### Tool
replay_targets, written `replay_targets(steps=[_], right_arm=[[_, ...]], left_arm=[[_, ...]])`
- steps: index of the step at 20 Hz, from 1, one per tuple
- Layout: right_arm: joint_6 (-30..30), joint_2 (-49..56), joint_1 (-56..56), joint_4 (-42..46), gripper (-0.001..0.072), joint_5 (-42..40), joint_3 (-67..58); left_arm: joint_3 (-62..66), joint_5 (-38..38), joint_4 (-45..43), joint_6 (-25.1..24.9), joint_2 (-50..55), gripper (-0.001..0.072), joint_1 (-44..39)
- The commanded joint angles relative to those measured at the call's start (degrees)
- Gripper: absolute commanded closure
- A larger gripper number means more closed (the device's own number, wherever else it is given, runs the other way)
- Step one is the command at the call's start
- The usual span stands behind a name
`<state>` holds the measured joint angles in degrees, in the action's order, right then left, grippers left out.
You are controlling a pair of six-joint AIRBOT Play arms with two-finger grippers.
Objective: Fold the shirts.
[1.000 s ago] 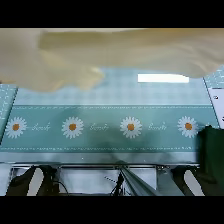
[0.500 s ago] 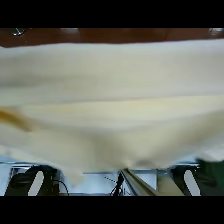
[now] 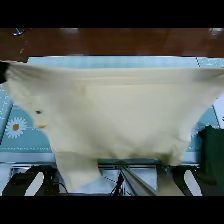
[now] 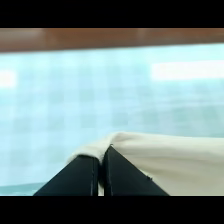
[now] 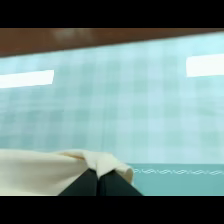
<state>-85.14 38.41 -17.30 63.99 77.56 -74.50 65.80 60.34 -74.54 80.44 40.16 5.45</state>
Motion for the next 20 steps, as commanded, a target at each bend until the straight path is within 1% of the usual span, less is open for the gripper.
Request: replay_targets(steps=[1,3,5,7,9,11,13,16,19,20], right_arm=[[3.52,10.88,0.04,-6.25,0.0693,-10.45,8.24],[5.35,19.85,0.02,-10.47,0.0693,-16.22,8.15],[5.38,28.89,0.02,-11.65,0.0693,-19.54,5.6],[5.33,37.64,0.02,-12.22,0.0693,-19.76,0.35],[5.27,44.76,0.02,-13.07,0.0693,-19.74,-5.11],[5.16,49.7,0.02,-14.19,0.0693,-19.56,-9.16],[5.03,52.3,0.02,-14.71,0.0693,-19.65,-10.67],[5.16,53.81,0.02,-13.97,0.0692,-17.68,-10.64],[7.39,53.88,-0.17,-13.03,0.0692,-13.31,-10.67],[7.45,53.88,-0.61,-12.33,0.0692,-11.43,-10.67]], left_arm=[[-4.35,-10.1,11.45,0.17,13.64,0.0684,-0.11],[-2.47,-13.27,18.38,-1.9,22.32,0.0684,-0.13],[1.14,-17.64,21.09,-2.21,30.45,0.0684,-0.11],[6.75,-17.22,21.46,-2.16,38.21,0.0684,-0.13],[11.61,-14.95,23.3,-2.12,44.39,0.0684,-0.13],[14.21,-13.55,24.96,-1.33,48.41,0.0684,-0.11],[14.56,-12.55,25.57,-1.07,50.1,0.0684,-0.13],[14.56,-7.74,25.05,-1.95,50.31,0.0683,0.02],[14.56,3.96,24.9,-1.97,50.27,0.0684,1.53],[14.56,8.39,24.87,-3.26,50.27,0.0683,2.38]])
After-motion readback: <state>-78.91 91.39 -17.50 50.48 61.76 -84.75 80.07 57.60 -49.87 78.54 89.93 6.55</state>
